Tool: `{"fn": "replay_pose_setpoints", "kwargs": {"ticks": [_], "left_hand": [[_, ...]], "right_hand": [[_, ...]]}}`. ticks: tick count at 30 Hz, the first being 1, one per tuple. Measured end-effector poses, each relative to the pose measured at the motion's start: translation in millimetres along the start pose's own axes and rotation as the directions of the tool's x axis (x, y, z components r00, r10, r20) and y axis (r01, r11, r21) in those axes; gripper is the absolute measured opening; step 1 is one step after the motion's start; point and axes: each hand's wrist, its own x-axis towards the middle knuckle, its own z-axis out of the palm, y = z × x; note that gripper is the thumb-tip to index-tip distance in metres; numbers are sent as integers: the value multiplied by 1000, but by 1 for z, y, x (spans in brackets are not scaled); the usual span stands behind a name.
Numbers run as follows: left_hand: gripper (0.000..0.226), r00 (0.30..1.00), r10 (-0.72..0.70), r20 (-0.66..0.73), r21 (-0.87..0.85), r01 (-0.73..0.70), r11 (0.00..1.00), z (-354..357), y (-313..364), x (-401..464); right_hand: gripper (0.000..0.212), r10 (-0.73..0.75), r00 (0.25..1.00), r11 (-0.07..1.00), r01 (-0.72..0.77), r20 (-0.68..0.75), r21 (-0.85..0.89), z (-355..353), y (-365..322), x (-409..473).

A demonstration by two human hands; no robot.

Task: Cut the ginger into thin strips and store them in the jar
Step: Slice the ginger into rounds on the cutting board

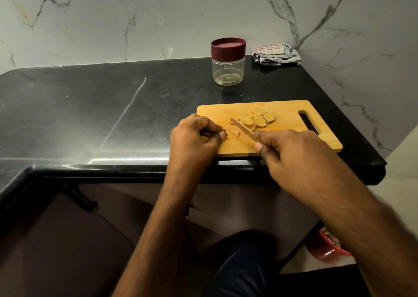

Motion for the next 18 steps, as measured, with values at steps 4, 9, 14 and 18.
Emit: {"fn": "replay_pose_setpoints", "kwargs": {"ticks": [4, 9, 14, 18], "left_hand": [[8, 1000, 2, 12, -15, -2, 1000, -1, 0, 0], [6, 1000, 11, 4, -14, -11, 1000, 1, 0, -1], [6, 1000, -16, 7, -15, 16, 1000, 2, 0, 0], [6, 999, -32, 5, -28, 32, 999, 3, 2, 0]], "right_hand": [[37, -11, 999, 999, 13, -48, 51, -4, -1, 0], [36, -26, 1000, 996, 26, 6, 91, 0, -6, -8], [35, -37, 999, 994, 34, 27, 107, 3, -11, -13], [38, -51, 999, 992, 50, 4, 113, 2, -14, -14]]}}
